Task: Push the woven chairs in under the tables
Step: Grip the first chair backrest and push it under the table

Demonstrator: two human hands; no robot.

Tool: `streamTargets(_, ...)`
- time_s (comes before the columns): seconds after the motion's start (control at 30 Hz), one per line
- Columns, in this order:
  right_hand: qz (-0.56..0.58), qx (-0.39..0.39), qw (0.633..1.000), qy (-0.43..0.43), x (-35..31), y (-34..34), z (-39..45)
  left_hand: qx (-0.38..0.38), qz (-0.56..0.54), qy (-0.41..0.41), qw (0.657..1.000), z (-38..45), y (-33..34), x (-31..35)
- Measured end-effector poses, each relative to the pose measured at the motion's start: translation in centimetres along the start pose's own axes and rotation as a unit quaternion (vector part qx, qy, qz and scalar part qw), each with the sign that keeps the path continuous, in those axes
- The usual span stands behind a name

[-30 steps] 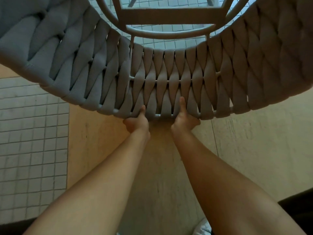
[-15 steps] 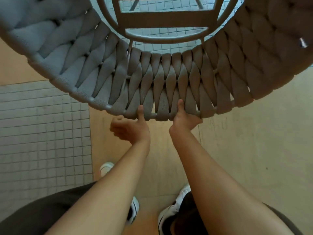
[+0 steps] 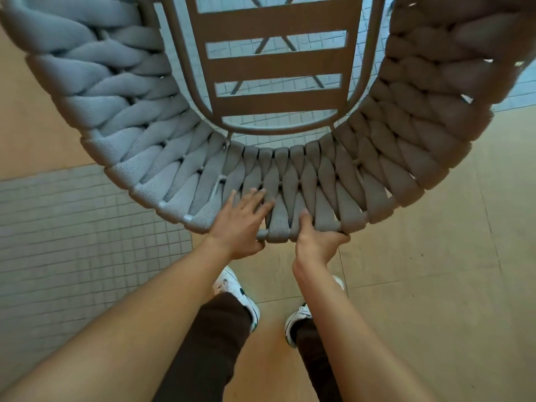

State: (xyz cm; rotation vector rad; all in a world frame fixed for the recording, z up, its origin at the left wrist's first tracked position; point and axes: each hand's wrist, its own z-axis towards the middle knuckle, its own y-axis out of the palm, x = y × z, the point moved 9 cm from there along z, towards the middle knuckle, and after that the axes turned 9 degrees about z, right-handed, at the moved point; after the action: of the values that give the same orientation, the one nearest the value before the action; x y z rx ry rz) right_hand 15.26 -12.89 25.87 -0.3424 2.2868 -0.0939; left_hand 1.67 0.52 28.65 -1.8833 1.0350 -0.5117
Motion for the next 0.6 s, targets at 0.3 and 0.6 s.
streamTargets(0.3,-0.034,-0.072,0.996,-0.034,-6.4,1.9,-9.3,-0.108,0.016,0.071,0.991,-2.3,-5.7,-4.7)
streamTargets(0.6,-0.518,-0.210,0.633,-0.536,-16.8,10.2,-18.2,-0.121,0.031,0.117,0.985,-1.8,-10.8,-9.9)
